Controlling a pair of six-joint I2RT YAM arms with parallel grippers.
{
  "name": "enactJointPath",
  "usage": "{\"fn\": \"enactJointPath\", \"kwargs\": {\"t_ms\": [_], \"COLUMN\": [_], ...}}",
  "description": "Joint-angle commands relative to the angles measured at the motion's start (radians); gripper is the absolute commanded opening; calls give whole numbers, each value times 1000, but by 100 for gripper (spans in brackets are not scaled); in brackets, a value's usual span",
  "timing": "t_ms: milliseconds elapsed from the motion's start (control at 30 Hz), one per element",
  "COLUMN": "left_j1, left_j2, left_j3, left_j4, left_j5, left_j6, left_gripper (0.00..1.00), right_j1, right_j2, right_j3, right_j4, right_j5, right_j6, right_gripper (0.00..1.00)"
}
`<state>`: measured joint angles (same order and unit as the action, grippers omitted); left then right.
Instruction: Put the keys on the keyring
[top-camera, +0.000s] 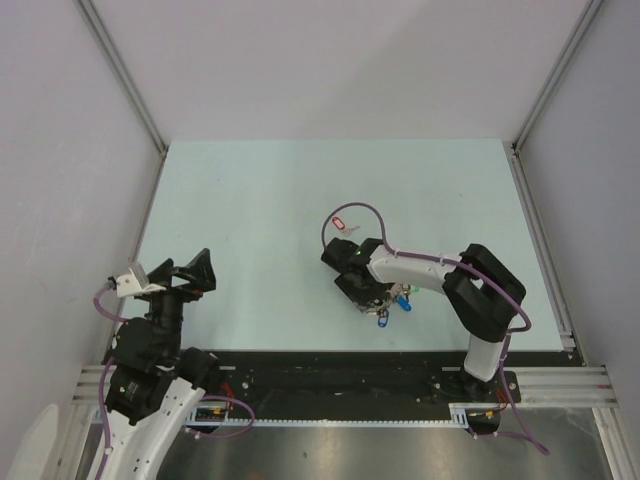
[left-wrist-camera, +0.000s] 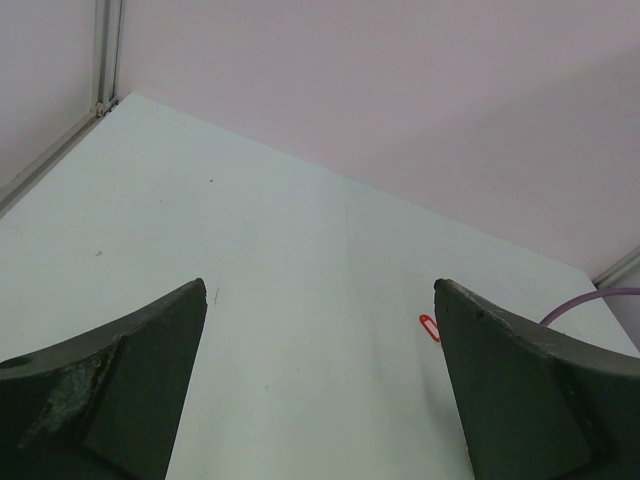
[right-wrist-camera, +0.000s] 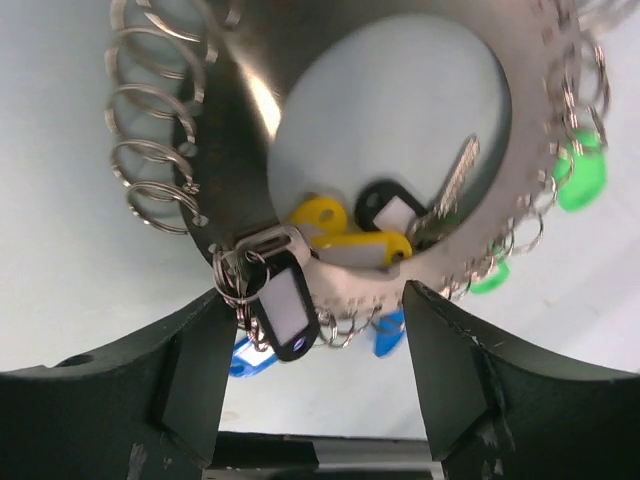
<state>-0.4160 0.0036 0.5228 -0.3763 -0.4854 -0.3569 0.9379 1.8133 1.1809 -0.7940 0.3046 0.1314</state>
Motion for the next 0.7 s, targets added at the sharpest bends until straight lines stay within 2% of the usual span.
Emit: {"fn": "enactJointPath", "kwargs": {"t_ms": [0, 167, 400, 533, 667], "left_j1": [-4, -4, -4, -4, -4], "left_j2": [-139, -137, -132, -126, -120], "left_j3": [2, 2, -7, -10, -9], "left_j4": [16, 19, 34, 37, 37], "left_j5": [11, 14, 42, 53, 53], "left_j6": [29, 29, 45, 52, 55], "left_gripper": [100, 100, 100, 100, 100], "right_j1": [-39, -10, -36, -40, -65], "right_j2": [-58, -140, -210, -172, -141], "right_j3": [0, 0, 0, 0, 6], "right_j4": [-99, -19, 131, 202, 245], "right_j5": [145, 108, -67, -98, -177], "right_j6": [109, 103, 41, -103, -333], "right_gripper": [71, 69, 66, 65, 60]}}
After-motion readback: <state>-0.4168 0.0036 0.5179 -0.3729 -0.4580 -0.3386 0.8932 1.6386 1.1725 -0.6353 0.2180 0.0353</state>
